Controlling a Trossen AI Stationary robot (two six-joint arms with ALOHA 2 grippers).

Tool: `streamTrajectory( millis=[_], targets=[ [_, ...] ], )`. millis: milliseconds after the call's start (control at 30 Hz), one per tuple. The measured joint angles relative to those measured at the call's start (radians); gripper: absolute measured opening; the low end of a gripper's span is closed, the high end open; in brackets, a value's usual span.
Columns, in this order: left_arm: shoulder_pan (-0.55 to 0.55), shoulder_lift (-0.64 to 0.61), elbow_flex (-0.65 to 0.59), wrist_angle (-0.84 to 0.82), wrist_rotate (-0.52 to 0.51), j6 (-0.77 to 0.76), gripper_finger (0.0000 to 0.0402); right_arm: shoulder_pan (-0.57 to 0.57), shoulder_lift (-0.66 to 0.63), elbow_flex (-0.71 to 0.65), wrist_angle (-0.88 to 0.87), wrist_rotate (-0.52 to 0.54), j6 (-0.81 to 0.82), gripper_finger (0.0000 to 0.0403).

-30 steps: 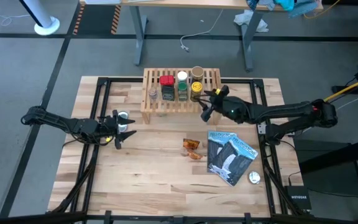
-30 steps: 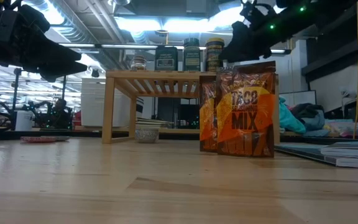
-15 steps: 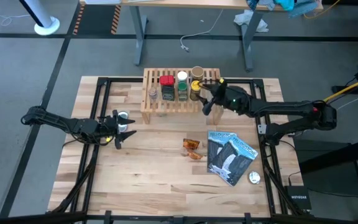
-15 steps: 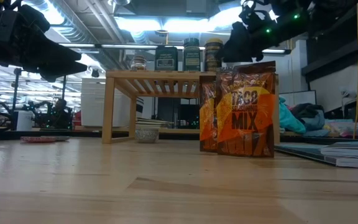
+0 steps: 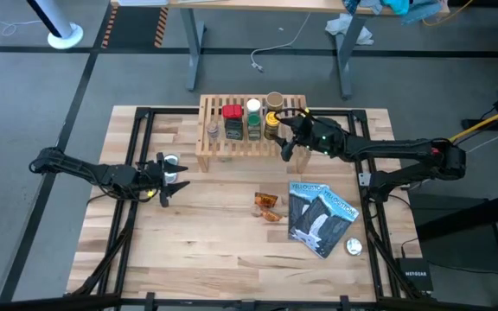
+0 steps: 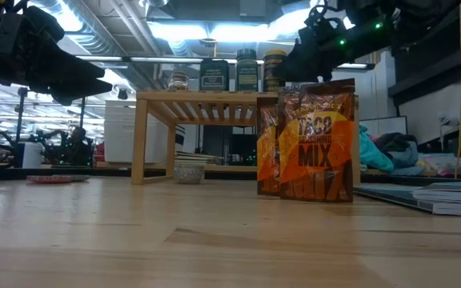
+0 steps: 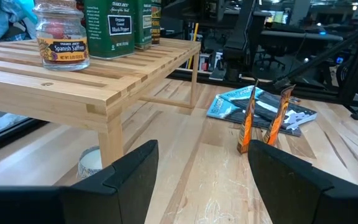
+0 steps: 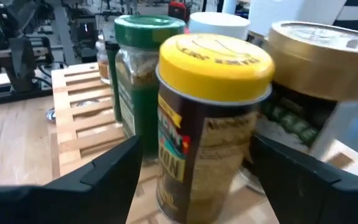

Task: Shelf spices
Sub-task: Remove the yellow seasoning bottle from the shelf

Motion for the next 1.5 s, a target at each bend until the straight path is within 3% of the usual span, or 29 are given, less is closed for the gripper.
streamTrajectory(
  millis=[533, 933, 1500],
  targets=[
    [0.0, 0.0, 0.0, 0.0, 0.0, 0.0, 0.0241, 0.0, 0.116, 0.0, 0.102, -0.005, -0.024, 0.03],
    [0.0, 0.0, 0.0, 0.0, 0.0, 0.0, 0.0241, 0.002, 0.117, 0.0, 0.103, 0.034, -0.047, 0.0228],
    [0.0, 0.0, 0.0, 0.0, 0.0, 0.0, 0.0241, 0.017, 0.07, 0.0, 0.049, 0.039, -0.054, 0.0224]
  ],
)
